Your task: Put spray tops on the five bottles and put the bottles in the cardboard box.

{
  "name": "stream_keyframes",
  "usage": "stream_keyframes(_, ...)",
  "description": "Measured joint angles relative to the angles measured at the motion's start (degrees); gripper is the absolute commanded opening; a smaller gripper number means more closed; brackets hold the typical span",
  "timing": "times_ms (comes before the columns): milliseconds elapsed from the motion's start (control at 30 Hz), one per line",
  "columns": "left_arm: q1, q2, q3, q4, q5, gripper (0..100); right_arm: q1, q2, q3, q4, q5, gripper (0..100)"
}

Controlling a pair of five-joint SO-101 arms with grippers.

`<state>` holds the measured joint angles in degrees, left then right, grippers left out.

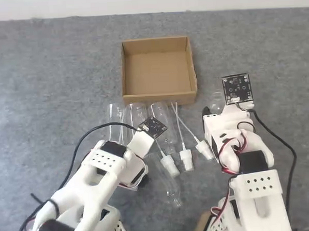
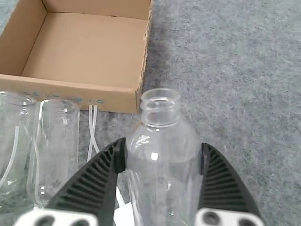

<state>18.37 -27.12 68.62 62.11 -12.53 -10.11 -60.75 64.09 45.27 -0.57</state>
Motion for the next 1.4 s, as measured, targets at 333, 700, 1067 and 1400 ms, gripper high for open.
stream_keyframes(333,-0.88,-0.09,-1.32,2.29,-3.96,3,0.18,0.0,0.0,0.0,0.0,13.9)
stream_keyframes(700,-15.21,-8.35,-6.77,13.27,-19.69,3,0.18,0.0,0.0,0.0,0.0,13.9)
stream_keyframes(1067,-29.01,-8.62,-18.2,29.45,-40.0,3,0.18,0.0,0.0,0.0,0.0,13.9)
stream_keyframes(1400,-43.52,-8.62,-23.12,33.58,-57.23,3,0.18,0.0,0.0,0.0,0.0,13.9)
